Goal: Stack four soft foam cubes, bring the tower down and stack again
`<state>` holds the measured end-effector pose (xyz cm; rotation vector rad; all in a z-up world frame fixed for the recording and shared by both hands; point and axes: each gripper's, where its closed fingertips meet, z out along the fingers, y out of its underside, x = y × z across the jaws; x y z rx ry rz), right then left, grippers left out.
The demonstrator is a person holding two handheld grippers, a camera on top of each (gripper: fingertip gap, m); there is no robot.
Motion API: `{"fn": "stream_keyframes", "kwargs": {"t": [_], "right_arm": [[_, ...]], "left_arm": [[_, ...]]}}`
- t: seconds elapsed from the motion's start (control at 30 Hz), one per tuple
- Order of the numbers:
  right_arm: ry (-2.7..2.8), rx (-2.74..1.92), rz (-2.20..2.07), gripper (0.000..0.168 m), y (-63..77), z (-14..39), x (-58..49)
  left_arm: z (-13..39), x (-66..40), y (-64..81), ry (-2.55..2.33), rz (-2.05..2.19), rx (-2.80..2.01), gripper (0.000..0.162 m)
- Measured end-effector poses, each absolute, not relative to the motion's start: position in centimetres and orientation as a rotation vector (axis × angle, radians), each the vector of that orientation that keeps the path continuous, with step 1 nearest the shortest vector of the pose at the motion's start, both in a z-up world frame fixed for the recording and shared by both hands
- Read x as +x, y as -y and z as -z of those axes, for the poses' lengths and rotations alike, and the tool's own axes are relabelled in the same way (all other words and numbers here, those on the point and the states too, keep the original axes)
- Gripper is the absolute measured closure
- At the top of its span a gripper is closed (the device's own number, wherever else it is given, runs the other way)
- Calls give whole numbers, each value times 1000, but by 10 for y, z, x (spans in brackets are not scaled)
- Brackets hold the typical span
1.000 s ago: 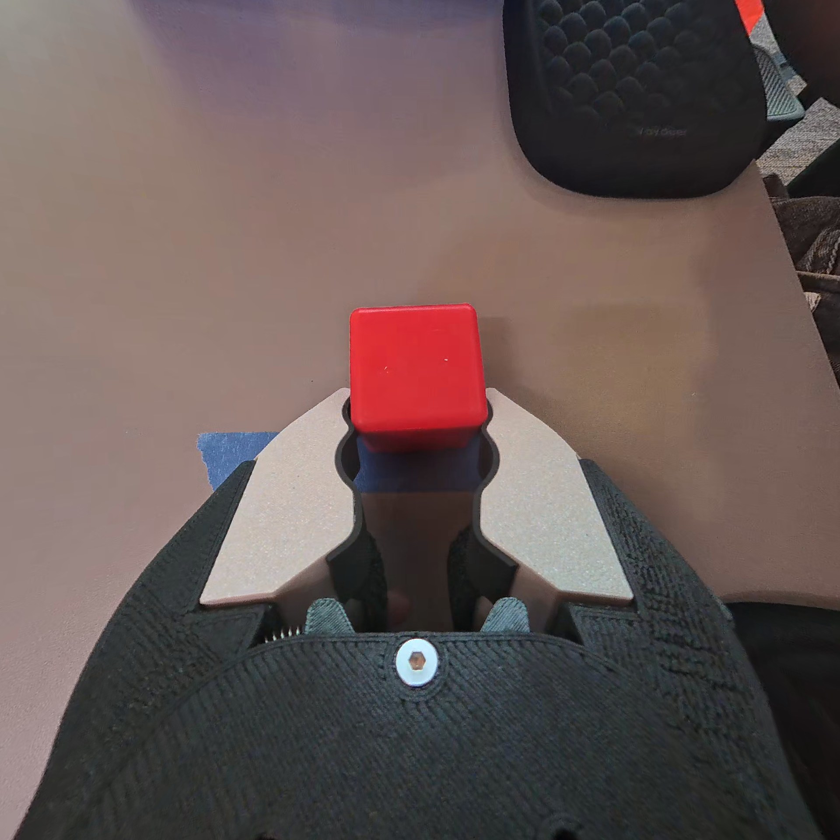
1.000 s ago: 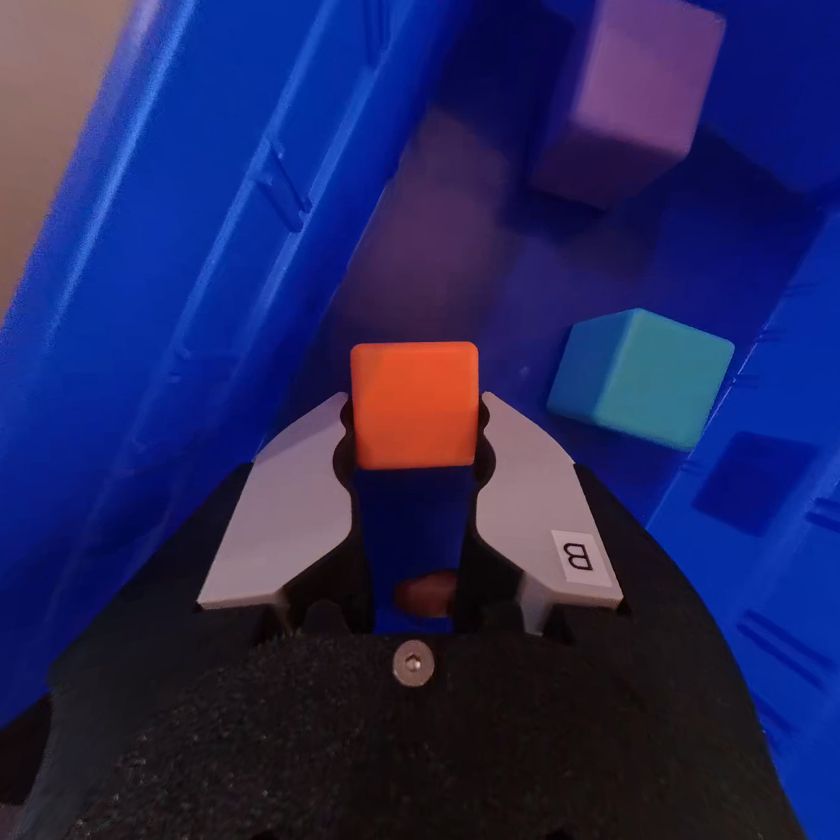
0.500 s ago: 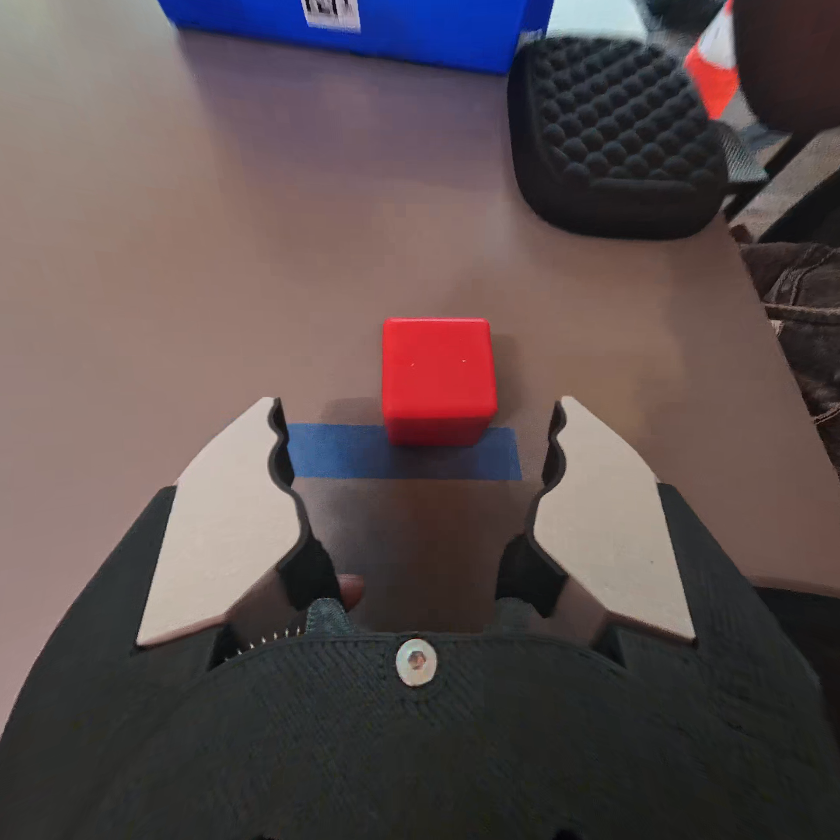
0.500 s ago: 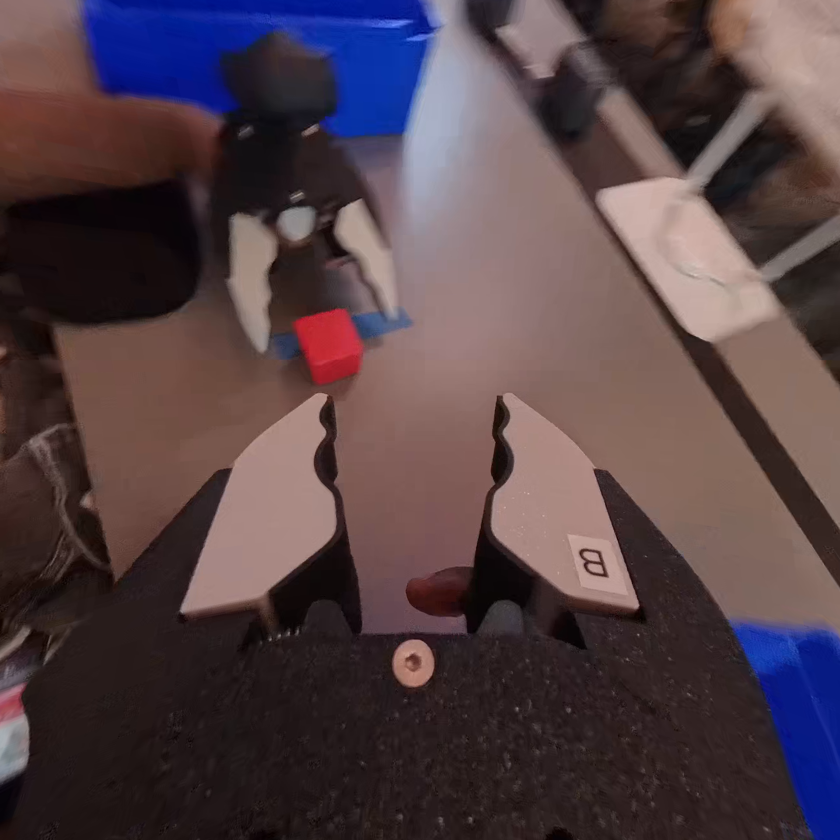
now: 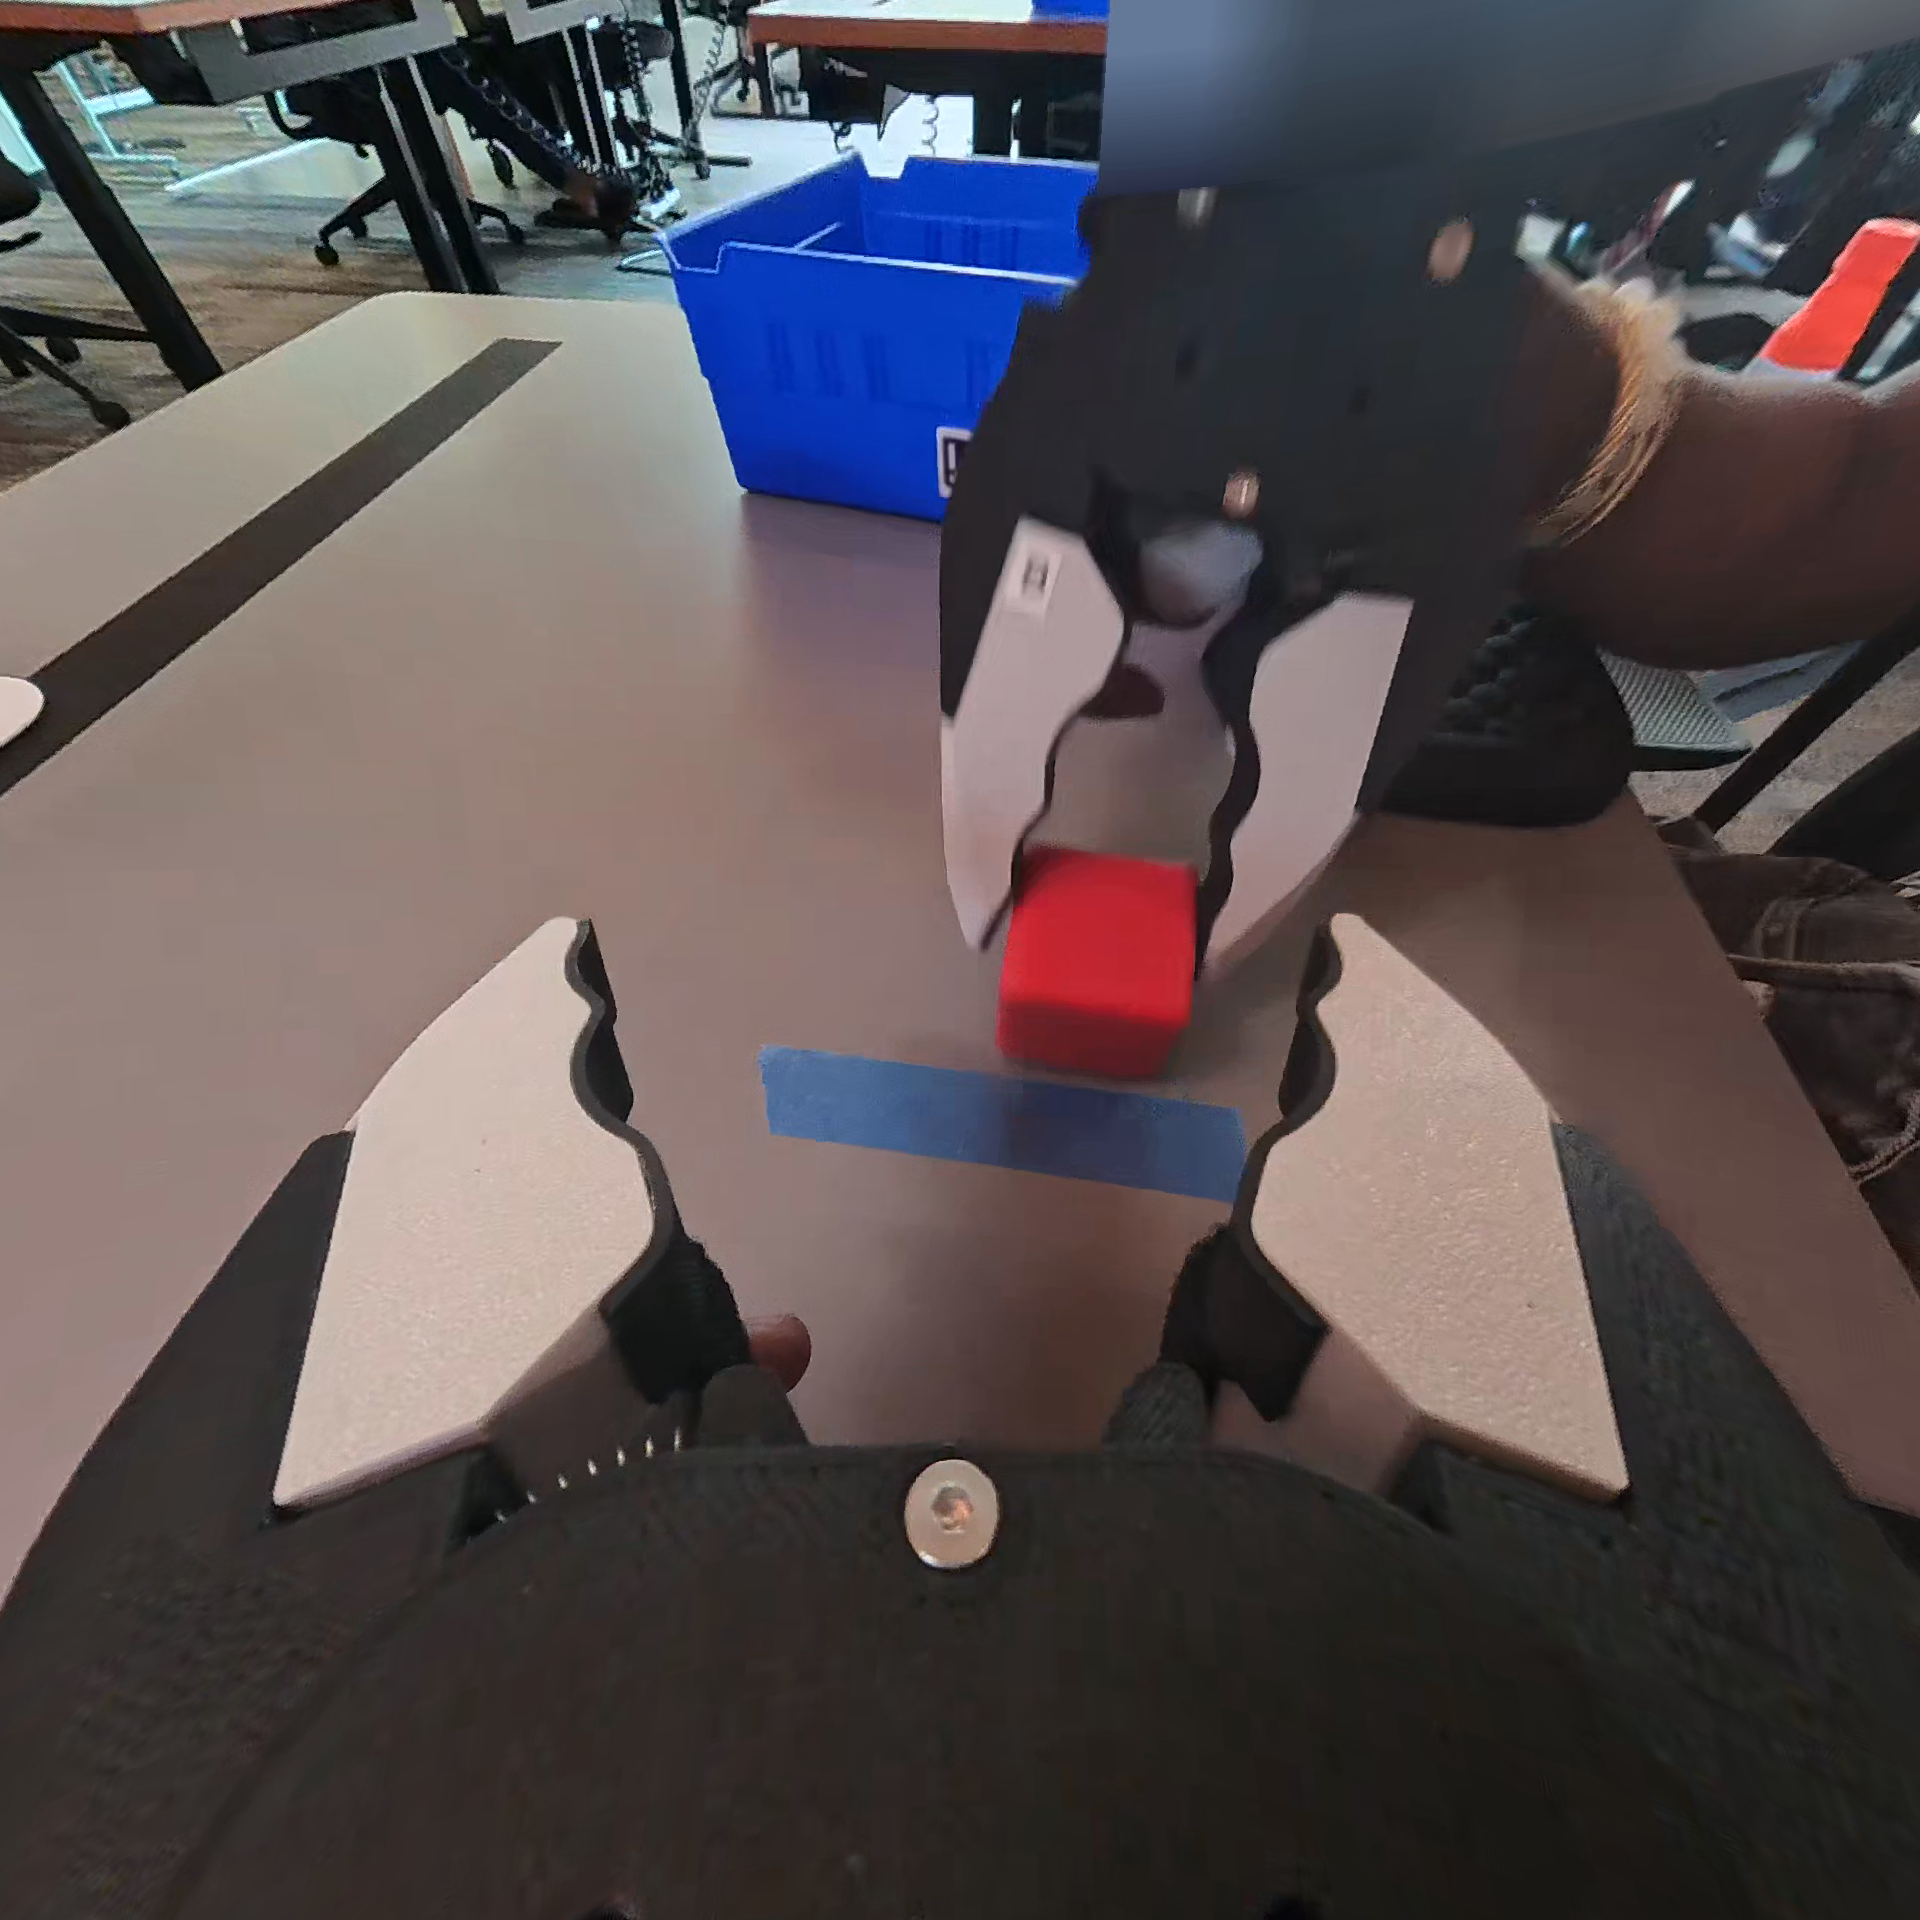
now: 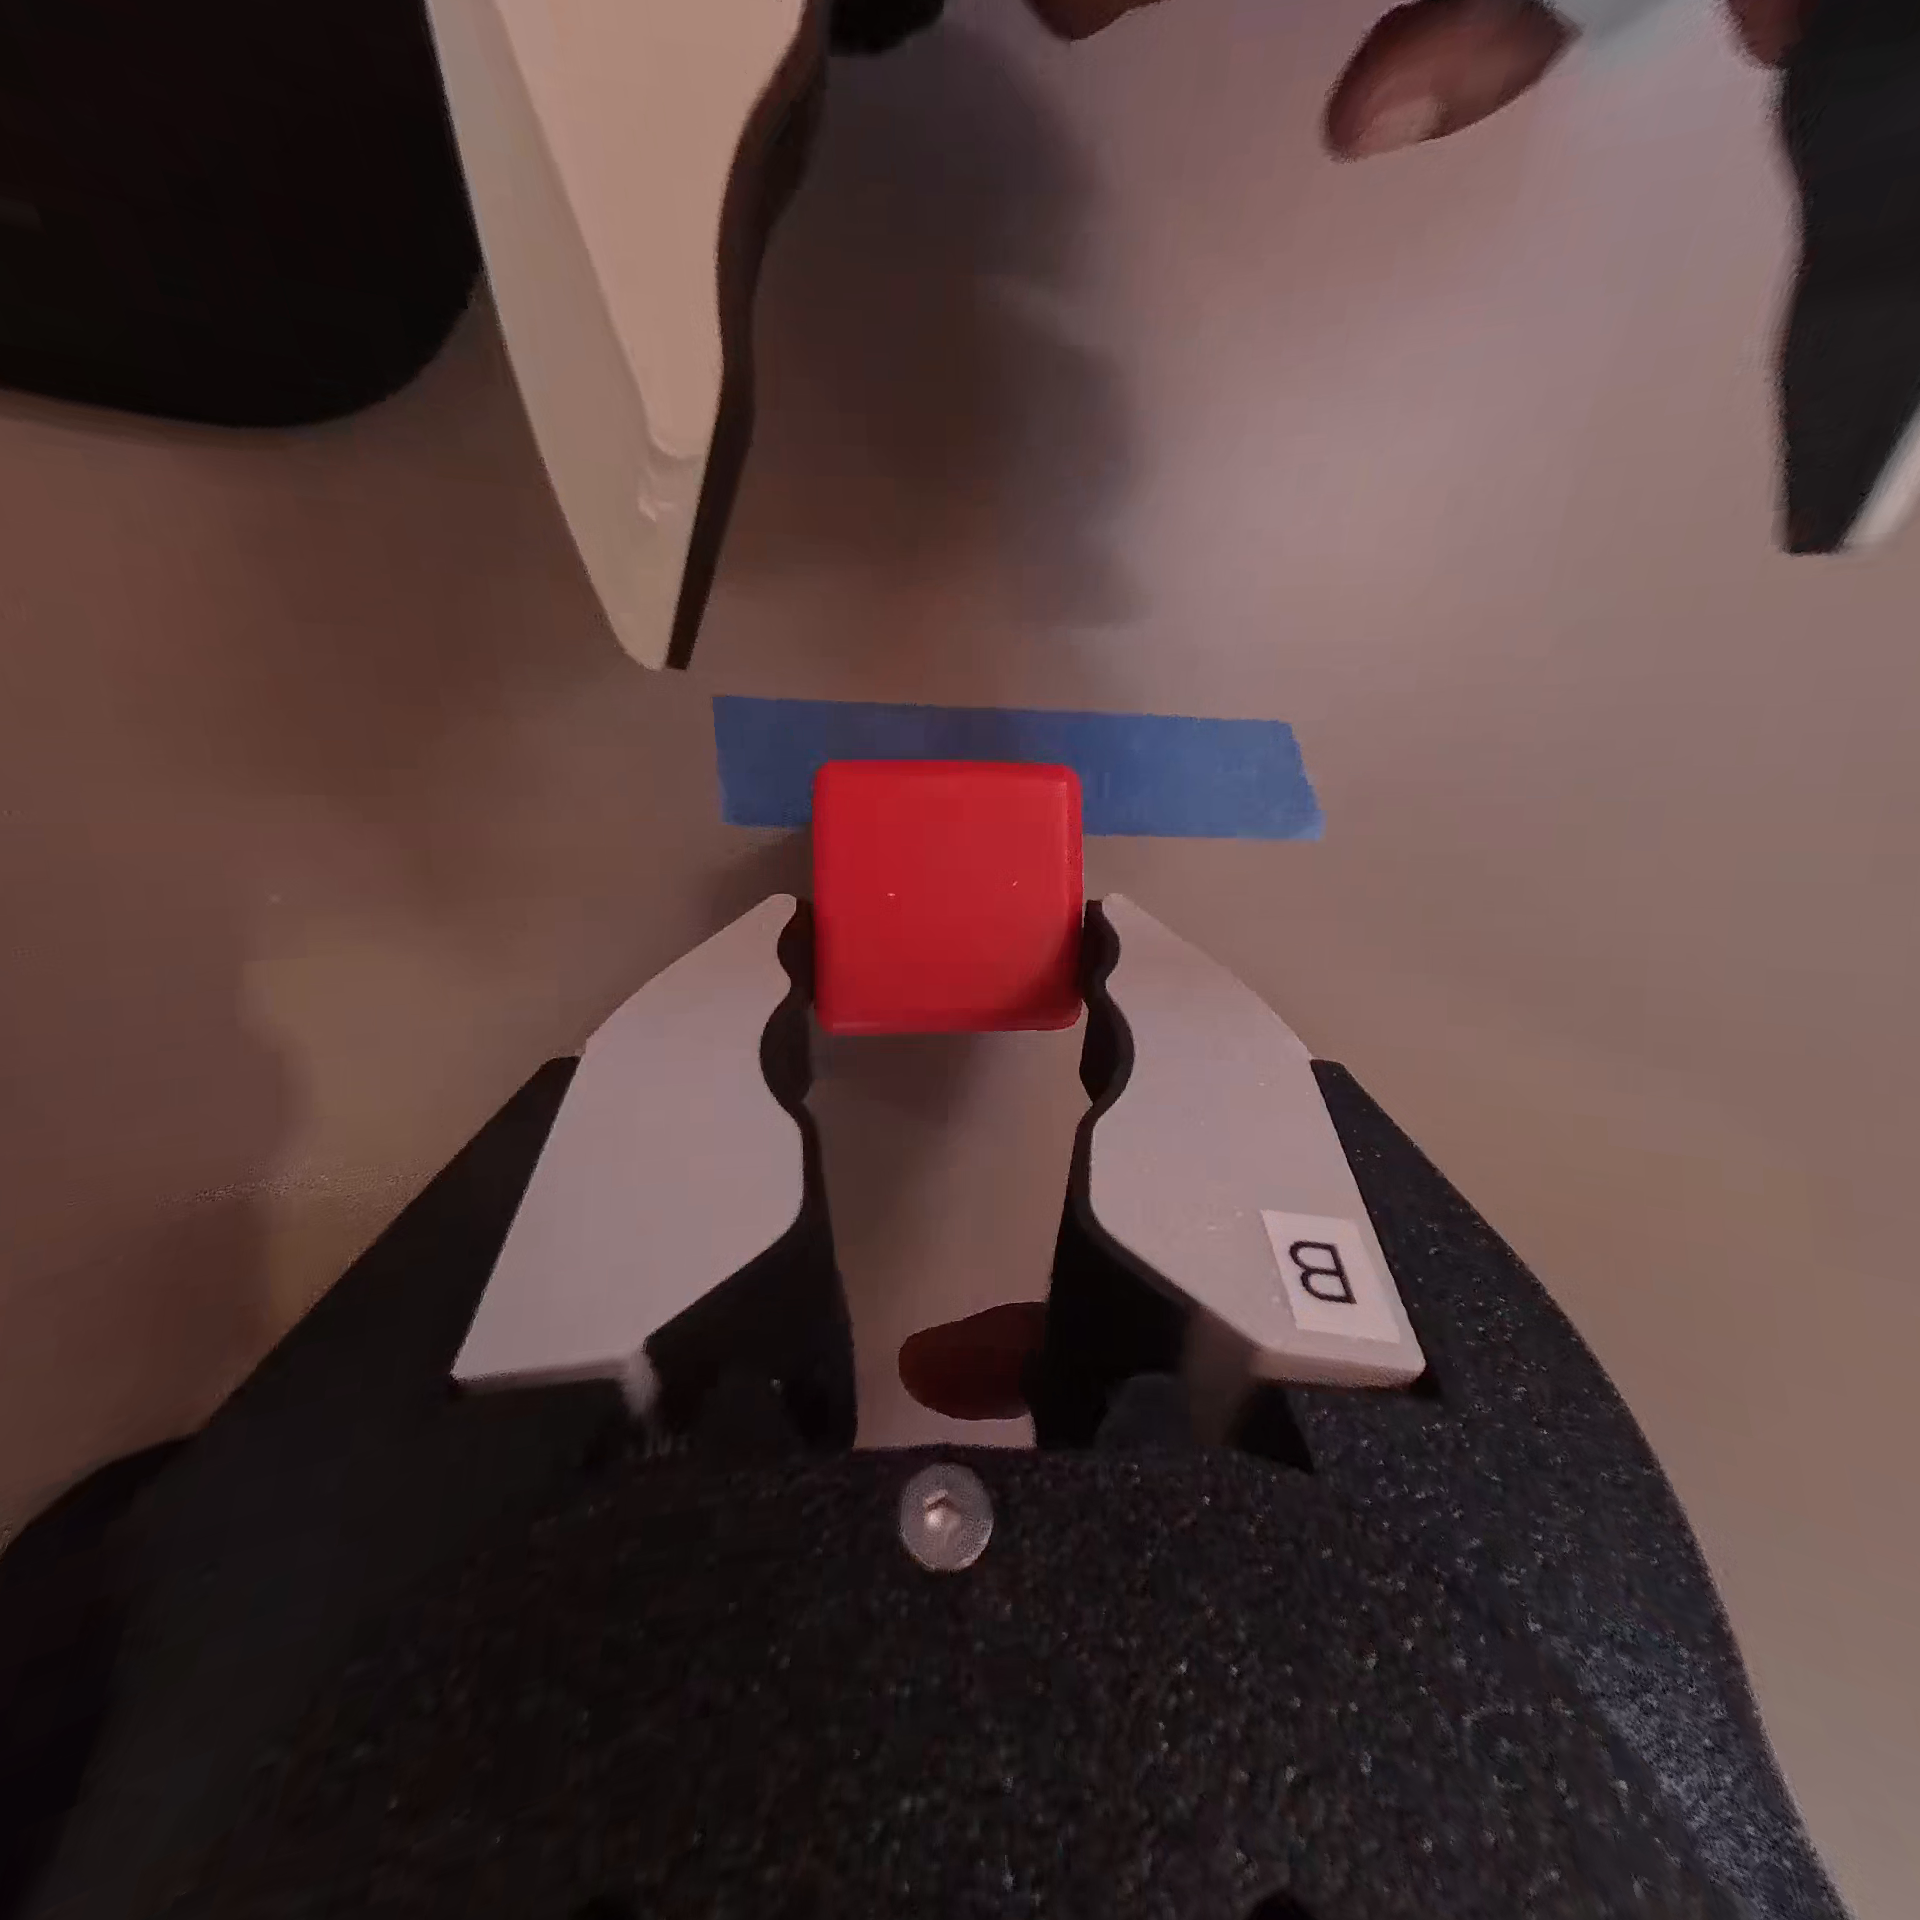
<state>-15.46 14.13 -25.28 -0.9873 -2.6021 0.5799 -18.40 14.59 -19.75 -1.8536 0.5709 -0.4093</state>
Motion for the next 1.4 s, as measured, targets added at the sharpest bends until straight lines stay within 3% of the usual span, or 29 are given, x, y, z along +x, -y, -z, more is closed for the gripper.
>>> {"fn": "stream_keyframes", "kwargs": {"t": [0.17, 0.33, 0.6, 0.77, 0.97, 1.07, 1.23, 1.4], "right_arm": [[2177, -1227, -721, 119, -187, 181, -138], [1727, -1533, -529, 119, -276, 131, -51], [1137, -2088, -267, 119, -376, 185, 110], [991, -2282, -153, 119, -399, 236, 145], [914, -2368, -80, 118, -411, 256, 160], [922, -2377, -138, 118, -408, 254, 159], [871, -2207, -300, 91, -397, 208, 140], [919, -1971, -583, 93, -358, 155, 87]], "left_arm": [[206, -189, -150, -563, 341, -1896, 39], [211, -189, -153, -576, 288, -1929, 43], [216, -189, -155, -591, 228, -1952, 47], [226, -192, -157, -591, 214, -1986, 48], [230, -194, -158, -585, 202, -1999, 49], [229, -196, -158, -564, 182, -2014, 49], [176, -222, -139, -276, -126, -1984, 48], [113, -264, -43, 242, -507, -1832, 72]]}}
